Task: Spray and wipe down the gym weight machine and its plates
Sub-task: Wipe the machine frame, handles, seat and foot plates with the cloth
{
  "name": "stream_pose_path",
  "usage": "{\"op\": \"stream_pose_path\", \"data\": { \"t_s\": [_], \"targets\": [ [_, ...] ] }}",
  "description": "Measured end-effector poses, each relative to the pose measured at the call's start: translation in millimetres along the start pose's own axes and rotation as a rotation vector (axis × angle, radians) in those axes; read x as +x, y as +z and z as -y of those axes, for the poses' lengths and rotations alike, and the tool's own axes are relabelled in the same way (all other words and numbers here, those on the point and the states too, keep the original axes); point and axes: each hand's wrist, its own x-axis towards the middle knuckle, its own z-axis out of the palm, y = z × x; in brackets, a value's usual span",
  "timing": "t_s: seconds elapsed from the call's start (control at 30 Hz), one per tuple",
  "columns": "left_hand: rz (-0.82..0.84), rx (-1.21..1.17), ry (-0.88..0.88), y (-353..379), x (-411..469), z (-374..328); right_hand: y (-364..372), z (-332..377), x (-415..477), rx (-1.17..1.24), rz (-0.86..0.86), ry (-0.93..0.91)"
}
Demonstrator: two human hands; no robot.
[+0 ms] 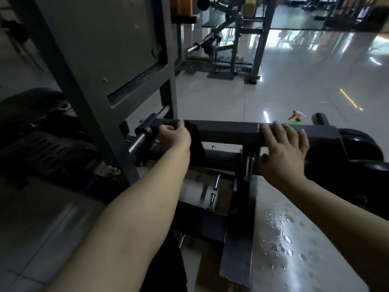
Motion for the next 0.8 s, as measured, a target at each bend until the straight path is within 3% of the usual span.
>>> {"op": "stream_pose_path", "data": {
  "t_s": [0.13, 0.27, 0.5, 0.6, 0.73, 0.8],
  "targets": [
    [-0.130, 0.002, -0.002, -14, 20, 0, -9, -5, 2, 0.017, 0.039, -0.019],
    [-0.129, 0.068, 0.003, -3, -5, -2, -12, -8, 5, 0.042, 0.070, -0.023],
    [0.296, 0.080, 0.084, 57, -133, 8, -28, -16, 3, 0.074, 0.184, -0.049],
    [0.392, 0.102, 0.102, 59, -146, 6, -37, -22, 5, 0.204, 0.203, -0.025],
    [0.549, 0.065, 0.190, 32, -145, -2, -45, -20, -13, 0.346, -0.041, 0.089],
    [0.611, 0.086, 0.333, 23, -148, -8, -48, -13, -24, 0.465, -0.039, 0.163]
  ]
}}
